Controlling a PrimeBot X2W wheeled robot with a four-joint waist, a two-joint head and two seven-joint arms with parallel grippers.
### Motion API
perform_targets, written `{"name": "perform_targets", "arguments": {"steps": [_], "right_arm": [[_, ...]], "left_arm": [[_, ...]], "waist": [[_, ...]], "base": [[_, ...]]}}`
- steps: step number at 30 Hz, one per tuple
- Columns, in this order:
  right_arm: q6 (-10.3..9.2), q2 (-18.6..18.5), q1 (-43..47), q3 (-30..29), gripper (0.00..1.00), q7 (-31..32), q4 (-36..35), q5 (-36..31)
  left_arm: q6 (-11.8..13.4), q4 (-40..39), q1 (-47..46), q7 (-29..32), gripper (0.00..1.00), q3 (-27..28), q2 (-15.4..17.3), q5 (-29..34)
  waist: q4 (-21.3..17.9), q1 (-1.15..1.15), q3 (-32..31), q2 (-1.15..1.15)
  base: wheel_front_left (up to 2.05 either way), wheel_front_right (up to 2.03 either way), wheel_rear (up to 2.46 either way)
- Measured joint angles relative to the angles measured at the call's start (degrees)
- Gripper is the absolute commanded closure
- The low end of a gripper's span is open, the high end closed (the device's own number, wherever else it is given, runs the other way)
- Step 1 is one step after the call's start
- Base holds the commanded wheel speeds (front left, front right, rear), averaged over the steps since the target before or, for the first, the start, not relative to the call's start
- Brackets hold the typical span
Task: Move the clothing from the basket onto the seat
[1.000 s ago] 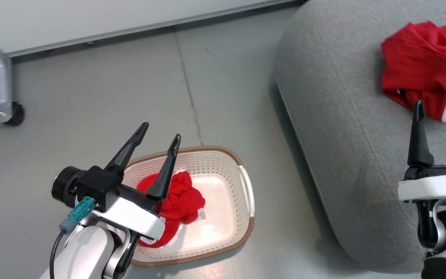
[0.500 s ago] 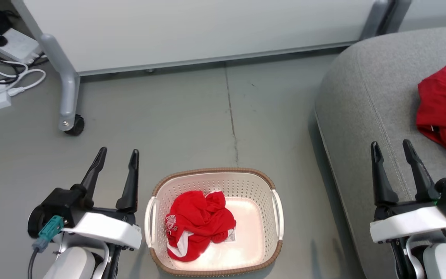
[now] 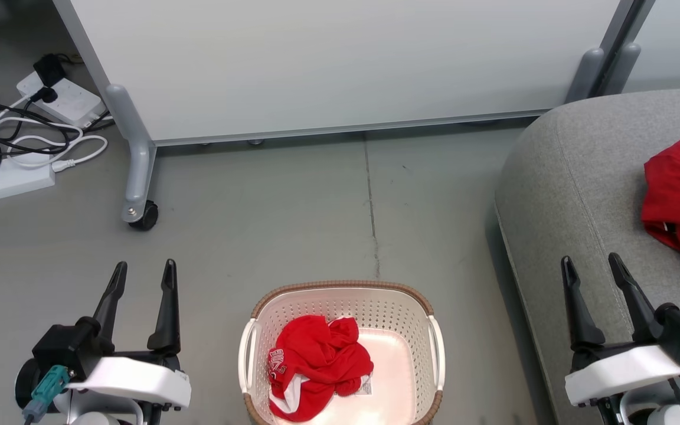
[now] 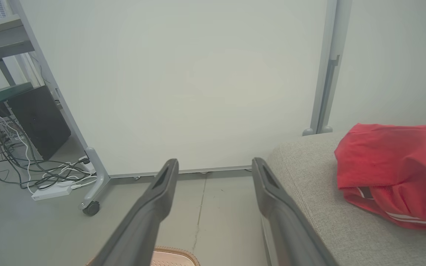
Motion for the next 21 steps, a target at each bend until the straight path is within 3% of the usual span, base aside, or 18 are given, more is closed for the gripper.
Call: {"name": "perform_targets", "arguments": {"steps": [9,21], "right_arm": [[0.0,0.0,2.1,-0.2,0.0,0.8,-0.7,-0.2],[0.0,0.0,2.9,-0.1,0.0,1.3,-1.0,-0.1]], "left_arm": [[-1.1,0.3,2.2,0.0,0.0,3.2,-1.2,1.9],[-3.3,2.0,2.3,0.0,0.0,2.9,-0.9,5.5]], "waist": [[0.5,0.0,-1.6,0.0],[0.5,0.0,-1.8,0.0]], "base": [[0.0,0.0,0.0],[0.0,0.0,0.0]]}}
